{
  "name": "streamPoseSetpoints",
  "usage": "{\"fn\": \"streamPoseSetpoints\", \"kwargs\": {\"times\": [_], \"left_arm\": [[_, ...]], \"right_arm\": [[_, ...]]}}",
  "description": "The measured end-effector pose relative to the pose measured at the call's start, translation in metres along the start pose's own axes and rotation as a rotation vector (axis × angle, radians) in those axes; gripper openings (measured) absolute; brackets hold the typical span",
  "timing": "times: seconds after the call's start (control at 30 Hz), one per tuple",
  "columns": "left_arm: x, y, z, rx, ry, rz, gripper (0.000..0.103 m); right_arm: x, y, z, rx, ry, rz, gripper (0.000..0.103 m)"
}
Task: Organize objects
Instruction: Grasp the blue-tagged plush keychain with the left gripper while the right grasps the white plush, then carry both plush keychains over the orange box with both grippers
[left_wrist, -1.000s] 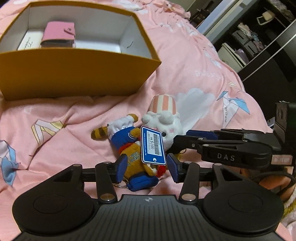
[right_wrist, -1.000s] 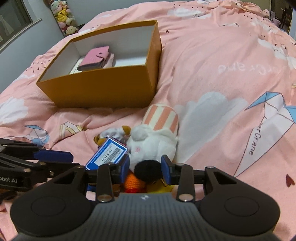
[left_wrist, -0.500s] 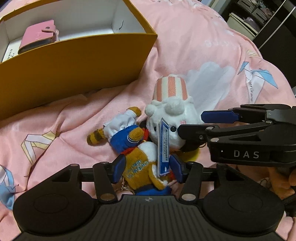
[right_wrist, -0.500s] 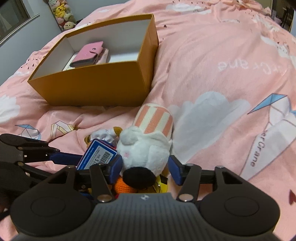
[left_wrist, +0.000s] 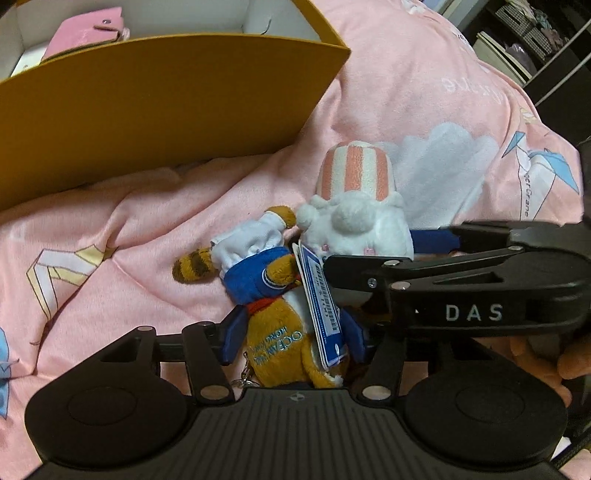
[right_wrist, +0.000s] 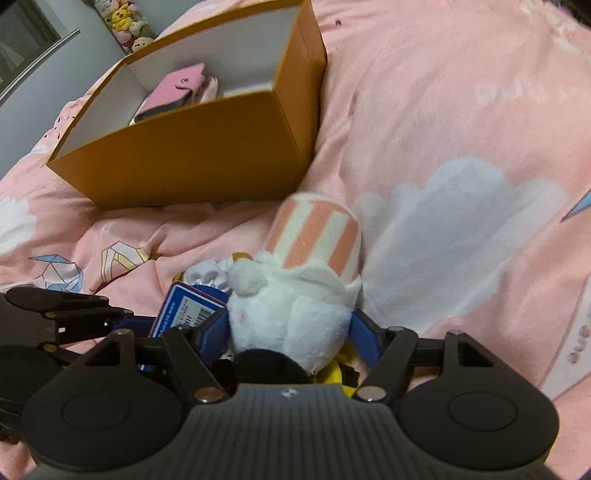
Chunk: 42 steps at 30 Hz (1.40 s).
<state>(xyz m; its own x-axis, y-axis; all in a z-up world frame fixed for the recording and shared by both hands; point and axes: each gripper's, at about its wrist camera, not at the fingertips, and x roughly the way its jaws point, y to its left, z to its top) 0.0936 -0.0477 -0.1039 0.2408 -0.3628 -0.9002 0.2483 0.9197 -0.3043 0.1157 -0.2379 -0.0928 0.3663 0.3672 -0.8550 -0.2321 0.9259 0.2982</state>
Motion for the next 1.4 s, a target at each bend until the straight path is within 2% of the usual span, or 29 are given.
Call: {"fn": "streamPoseSetpoints", "kwargs": {"times": [0.07,0.27,0.47,0.6,1.07,1.4], "left_arm": [[-0.002,0.003,-0.001,-0.019,-0.004,-0.015,0.061],[-0.019,0.012,-0.008,-0.056,-0.041,-0.067,0.055],[-0.045,0.022,-0.015,-0.099,-0.115,-0.112,0.054],[-0.064,0.025,-0.016,-0.114,-0.192,-0.129,0.054],[-0.125,0.019,0.001,-0.107,-0.450,-0.110,0.054],[-0.143,0.026,0.046,-0.118,-0.539,-0.041,0.054]], "right_arm": [[0.001,-0.003,-0.001,0.022,0.002,0.024,0.069],[-0.013,0.006,-0.003,-0.022,-0.024,0.010,0.064],[-0.042,0.014,-0.001,-0.090,-0.094,-0.022,0.064],[-0.058,0.017,0.003,-0.124,-0.128,-0.031,0.064],[-0.099,0.048,0.032,-0.291,-0.233,0.016,0.064],[-0.107,0.071,0.077,-0.375,-0.322,0.017,0.063]]}}
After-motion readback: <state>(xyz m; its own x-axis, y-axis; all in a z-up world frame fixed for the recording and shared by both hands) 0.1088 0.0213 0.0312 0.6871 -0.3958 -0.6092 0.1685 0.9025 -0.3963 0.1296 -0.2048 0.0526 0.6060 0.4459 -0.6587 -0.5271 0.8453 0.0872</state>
